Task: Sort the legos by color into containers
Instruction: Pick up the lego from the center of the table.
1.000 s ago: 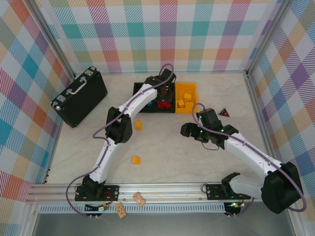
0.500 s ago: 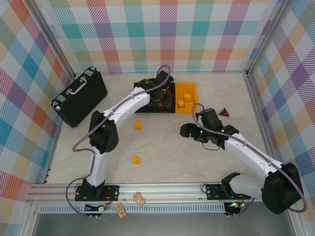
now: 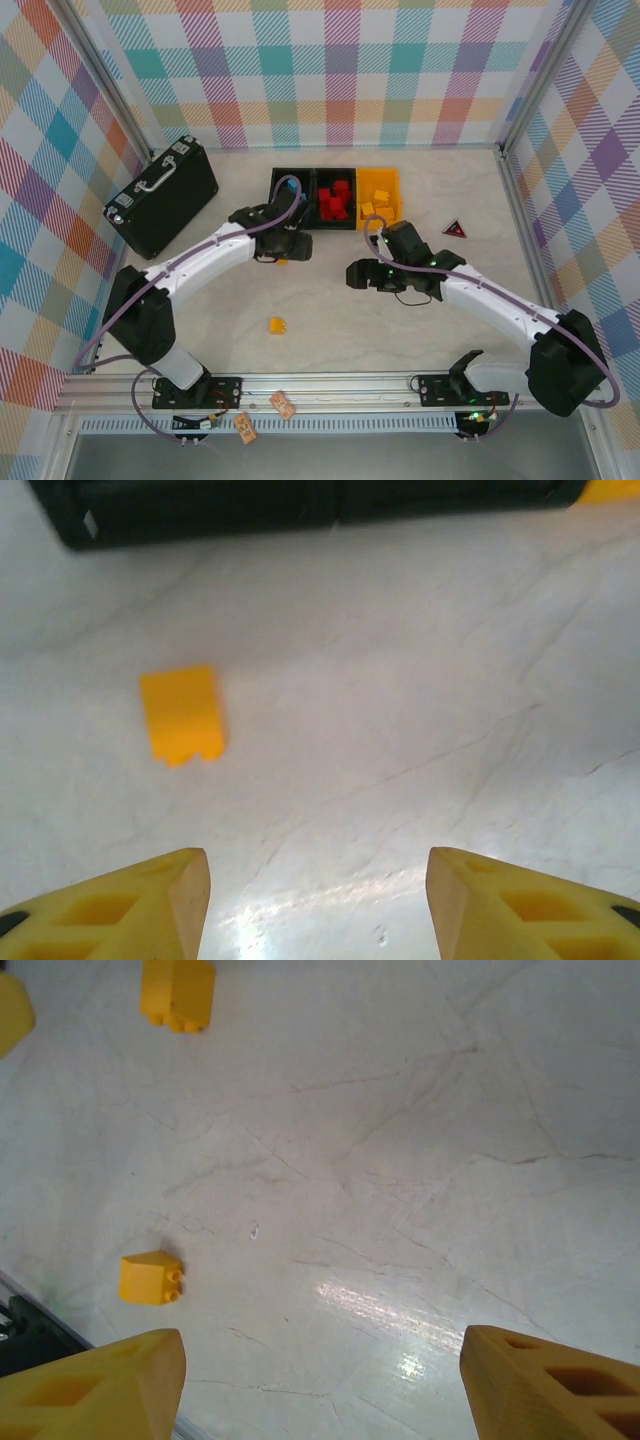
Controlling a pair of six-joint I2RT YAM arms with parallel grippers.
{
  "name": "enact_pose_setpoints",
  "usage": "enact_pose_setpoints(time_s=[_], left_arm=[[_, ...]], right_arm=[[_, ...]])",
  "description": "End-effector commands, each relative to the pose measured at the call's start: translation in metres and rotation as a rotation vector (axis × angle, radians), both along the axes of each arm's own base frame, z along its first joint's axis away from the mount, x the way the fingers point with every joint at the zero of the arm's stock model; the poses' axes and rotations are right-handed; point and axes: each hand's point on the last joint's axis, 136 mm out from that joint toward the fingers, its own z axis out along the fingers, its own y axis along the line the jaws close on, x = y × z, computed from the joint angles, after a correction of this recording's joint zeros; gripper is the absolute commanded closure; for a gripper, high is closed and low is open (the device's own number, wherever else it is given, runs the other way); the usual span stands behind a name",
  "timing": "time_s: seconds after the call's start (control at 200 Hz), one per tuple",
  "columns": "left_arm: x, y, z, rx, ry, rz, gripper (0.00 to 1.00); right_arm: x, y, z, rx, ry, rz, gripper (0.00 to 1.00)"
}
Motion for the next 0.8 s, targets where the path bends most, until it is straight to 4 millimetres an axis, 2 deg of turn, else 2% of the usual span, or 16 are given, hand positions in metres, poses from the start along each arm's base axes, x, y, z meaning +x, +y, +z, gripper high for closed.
enact_pose_setpoints(time_s=[0.0, 0.14, 0.31, 0.455, 0.795], left_arm=[[-0.012, 0.011, -0.002, -0.047, -0.001, 0.06, 0.4], [-0.012, 0.022, -0.024, -0.015, -0.006, 0.104, 0.37], [0.008, 0.028, -0.046, 0.028, -0.042, 0.152, 0.33], [0.024, 0.03, -0.058, 0.052, -0.07, 0.176, 0.32], [0.049, 0.043, -0.083, 0.114, -0.058, 0.222, 0.3]], right_arm=[[0.006, 0.01, 0.004, 0.029, -0.013, 0.009, 0.27], [0.007, 0.017, 0.001, 0.034, -0.004, 0.015, 0.27], [0.003, 0.018, -0.006, 0.03, 0.008, 0.016, 0.27], [0.001, 0.017, -0.011, 0.029, 0.009, 0.011, 0.27], [0.006, 0.032, -0.004, 0.068, -0.02, 0.048, 0.27]])
